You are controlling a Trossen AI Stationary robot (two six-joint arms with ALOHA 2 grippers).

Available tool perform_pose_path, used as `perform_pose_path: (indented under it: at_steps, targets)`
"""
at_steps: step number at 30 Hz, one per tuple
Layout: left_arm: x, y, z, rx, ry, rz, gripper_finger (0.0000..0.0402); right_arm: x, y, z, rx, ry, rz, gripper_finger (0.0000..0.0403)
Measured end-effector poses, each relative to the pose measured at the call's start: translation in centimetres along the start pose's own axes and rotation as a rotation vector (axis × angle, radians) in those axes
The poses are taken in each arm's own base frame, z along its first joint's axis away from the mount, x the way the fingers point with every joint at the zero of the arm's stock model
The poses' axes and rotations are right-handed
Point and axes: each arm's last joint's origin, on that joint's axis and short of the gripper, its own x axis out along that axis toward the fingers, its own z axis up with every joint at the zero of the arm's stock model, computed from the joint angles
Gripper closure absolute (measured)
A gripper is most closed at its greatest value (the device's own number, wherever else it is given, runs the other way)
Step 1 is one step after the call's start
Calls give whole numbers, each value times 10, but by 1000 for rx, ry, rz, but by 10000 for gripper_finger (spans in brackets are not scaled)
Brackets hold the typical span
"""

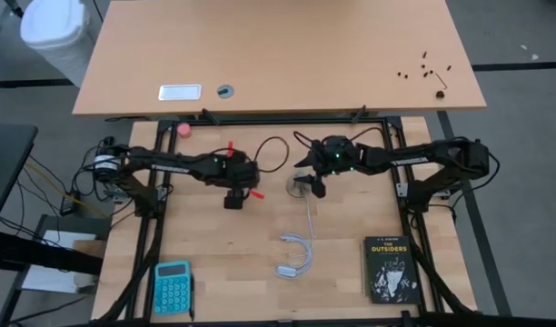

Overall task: Screw lightbulb
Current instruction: Insert the white lightbulb into the silver lamp

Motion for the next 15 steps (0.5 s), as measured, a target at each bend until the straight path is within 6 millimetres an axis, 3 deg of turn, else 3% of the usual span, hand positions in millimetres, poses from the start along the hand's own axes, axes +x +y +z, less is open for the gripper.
perform_pose_path:
  at_steps: [6,15]
  targets:
    - [-23,12,43,56,-120,82,126,-9,0,12,44,43,3,153]
    - [-15,10,104,195,-85,194,126,-14,3,14,115,-12,71,151]
